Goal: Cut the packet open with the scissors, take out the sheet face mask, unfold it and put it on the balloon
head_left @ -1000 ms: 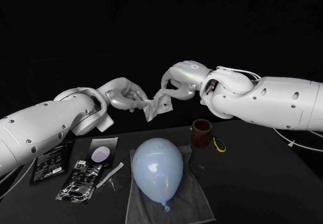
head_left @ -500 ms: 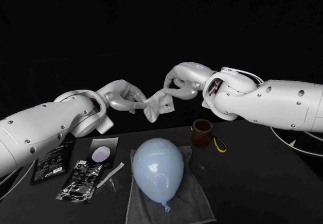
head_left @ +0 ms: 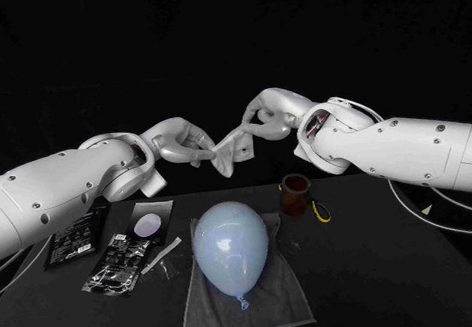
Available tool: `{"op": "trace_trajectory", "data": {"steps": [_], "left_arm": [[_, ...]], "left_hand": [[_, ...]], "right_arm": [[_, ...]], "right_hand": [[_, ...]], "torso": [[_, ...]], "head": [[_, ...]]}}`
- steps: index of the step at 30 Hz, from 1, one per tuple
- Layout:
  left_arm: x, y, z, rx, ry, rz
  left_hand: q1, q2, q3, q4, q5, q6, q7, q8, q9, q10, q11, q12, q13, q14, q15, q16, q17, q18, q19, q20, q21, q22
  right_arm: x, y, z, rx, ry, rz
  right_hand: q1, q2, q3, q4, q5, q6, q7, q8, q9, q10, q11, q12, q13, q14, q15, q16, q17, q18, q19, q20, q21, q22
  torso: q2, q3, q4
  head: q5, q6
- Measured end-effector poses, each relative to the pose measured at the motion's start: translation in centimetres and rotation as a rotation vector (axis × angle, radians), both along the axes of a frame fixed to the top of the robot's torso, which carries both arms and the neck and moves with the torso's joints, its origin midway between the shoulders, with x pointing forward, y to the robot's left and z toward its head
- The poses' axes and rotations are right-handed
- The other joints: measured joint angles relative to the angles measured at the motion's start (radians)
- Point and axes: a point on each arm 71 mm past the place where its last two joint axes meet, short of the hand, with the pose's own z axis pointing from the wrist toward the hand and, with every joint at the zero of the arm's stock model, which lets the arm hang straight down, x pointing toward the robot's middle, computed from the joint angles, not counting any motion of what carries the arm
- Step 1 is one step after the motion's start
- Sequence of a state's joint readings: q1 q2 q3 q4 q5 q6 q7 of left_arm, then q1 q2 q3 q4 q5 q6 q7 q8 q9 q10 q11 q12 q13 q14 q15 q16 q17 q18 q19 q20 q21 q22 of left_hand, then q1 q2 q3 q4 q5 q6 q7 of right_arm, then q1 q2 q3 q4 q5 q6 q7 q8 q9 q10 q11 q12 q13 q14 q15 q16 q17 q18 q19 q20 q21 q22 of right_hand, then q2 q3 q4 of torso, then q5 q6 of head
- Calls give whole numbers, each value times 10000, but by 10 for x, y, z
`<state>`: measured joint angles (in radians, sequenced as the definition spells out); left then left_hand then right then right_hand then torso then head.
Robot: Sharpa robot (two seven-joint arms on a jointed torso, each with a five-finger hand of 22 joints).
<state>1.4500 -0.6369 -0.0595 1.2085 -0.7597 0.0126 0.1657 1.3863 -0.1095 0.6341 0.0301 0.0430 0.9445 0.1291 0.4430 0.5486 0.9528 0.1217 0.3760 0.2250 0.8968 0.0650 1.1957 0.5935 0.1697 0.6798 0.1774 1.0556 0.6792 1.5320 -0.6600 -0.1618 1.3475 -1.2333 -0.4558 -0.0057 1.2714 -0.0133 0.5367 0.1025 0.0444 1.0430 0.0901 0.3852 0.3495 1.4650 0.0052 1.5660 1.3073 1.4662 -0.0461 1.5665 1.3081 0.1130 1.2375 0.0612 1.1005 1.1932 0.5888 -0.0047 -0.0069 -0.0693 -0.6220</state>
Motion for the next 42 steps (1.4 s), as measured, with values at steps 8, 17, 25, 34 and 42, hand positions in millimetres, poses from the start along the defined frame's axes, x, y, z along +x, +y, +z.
{"op": "trace_trajectory", "data": {"steps": [8, 17, 25, 34, 42], "left_arm": [[0, 3, 1, -779, 290, 39], [3, 8, -1, -1014, 398, 364], [4, 5, -8, -961, 728, 380], [4, 7, -12, -956, 1040, 426], [4, 7, -13, -961, 1119, 521]], "left_hand": [[289, -5, 59, 77, 0, -195, 310, -179, 217, 540, 55, -1309, -952, 19, 19, -267, -530, -7, -137, 32, 76, 69], [188, -251, -401, 172, 37, -351, 389, -758, 278, 1258, -16, -1534, -1171, 263, -38, -118, -677, -14, -136, 32, 33, 26], [-206, -645, -907, 625, 38, -24, 246, -1069, -21, 1687, -164, -1584, -1226, 563, -169, 192, -748, -16, 234, 170, -496, -421], [-107, -560, -1038, 756, 37, 3, 248, -1260, -174, 1759, -195, -1584, -1214, 647, -183, 307, -736, -11, 379, 112, -577, -525], [-337, -971, -1368, 995, 37, -159, 408, -1515, -355, 1654, -64, -1774, -1280, 536, -69, 273, -850, 34, 459, 86, -842, -691]], "right_arm": [[-3, 3, -2, 239, 463, 174], [-6, 6, -3, 471, 759, 262], [-8, 6, -3, 721, 900, 222], [-8, 4, -2, 1046, 1008, 91], [-8, 4, -2, 1184, 1096, 61]], "right_hand": [[-1, -1, 0, 0, -7, -1, -2, -25, 0, 34, -34, 13, 5, 3, -3, -2, 0, 0, 0, 0, 0, -16], [-1, -2, -1, 0, -25, -4, -4, 8, 0, 33, -33, 12, 8, 23, -24, -37, -9, 0, -1, 0, 0, 0], [-2, -2, -2, -1, 18, -12, -13, 7, 0, 33, -33, 10, 6, 22, -23, 3, -8, -1, -1, 0, -1, 25], [-3, -3, -2, -1, 19, -22, -23, -22, 0, 32, -32, -6, -1, 21, -21, 2, 0, 0, -1, 0, -6, 39], [-28, -28, 27, 28, 18, -24, -25, -17, 1, 31, -31, -14, 1, -15, -56, -1, 0, 0, -1, 0, -7, 37]], "torso": [[-9, 1, 2], [-1, -1, 8], [12, -9, 4], [1, -6, 5], [-1, -2, 5]], "head": [[0, 35], [-9, 73], [-31, 59], [-48, 51], [-60, 58]]}}
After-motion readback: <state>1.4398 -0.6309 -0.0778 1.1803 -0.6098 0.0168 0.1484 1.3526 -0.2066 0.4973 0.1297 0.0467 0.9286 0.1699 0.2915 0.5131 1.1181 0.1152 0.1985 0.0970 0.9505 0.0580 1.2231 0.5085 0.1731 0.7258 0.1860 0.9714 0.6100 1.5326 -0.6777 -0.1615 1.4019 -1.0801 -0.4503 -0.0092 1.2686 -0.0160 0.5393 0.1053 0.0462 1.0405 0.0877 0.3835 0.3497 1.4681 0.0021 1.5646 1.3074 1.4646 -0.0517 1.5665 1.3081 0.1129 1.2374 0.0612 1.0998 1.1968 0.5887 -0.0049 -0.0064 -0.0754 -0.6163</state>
